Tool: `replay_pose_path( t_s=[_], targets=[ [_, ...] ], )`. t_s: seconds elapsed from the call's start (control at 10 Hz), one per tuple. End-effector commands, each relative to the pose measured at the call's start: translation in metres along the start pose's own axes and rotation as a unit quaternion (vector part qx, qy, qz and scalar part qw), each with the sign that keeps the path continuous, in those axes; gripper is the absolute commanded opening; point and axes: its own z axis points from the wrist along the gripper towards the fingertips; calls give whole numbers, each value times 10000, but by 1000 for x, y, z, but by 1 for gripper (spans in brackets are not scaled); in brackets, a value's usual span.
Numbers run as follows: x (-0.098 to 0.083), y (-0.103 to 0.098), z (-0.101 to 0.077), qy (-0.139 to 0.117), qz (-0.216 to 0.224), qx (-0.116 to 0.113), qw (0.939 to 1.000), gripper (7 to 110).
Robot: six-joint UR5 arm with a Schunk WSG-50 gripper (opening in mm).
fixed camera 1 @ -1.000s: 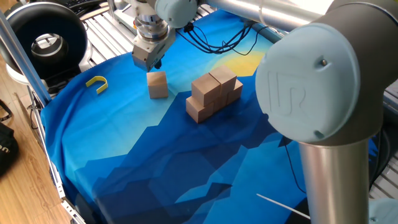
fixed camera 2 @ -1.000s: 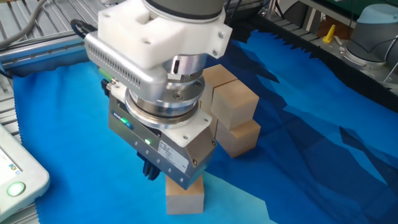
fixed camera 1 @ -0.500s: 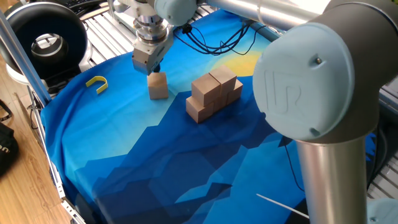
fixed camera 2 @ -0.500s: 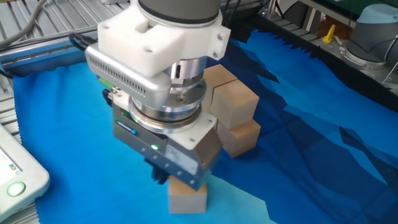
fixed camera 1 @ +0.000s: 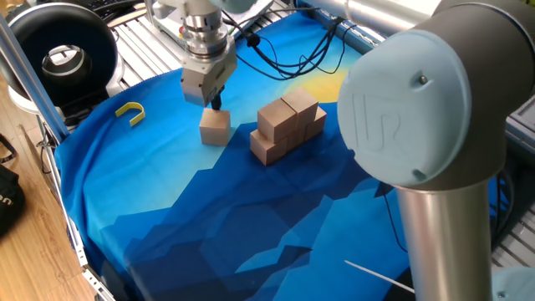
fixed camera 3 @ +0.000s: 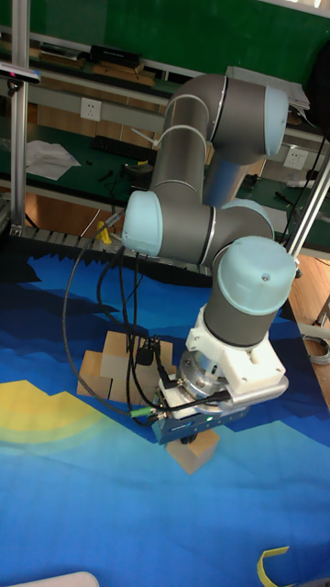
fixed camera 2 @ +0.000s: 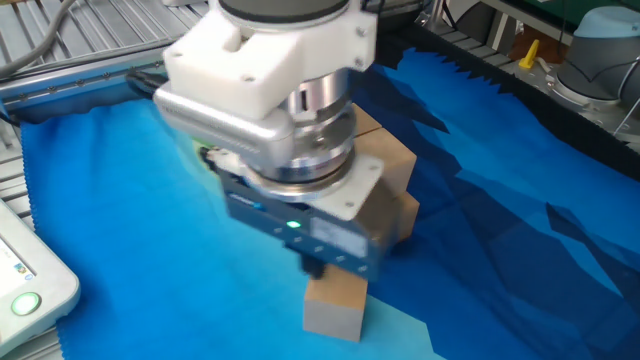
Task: Stack the blocks into a pyramid shape
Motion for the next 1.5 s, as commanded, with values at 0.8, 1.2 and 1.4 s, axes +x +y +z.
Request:
replay_pose_path(
  t_s=[0.8,1.2,1.4],
  targets=[
    [-46,-51,-3,-518,174,995,9935,7],
    [-41,-18,14,-383,-21,488,9981,7],
    [-21,2,16,-96,-13,179,9998,7]
  ],
)
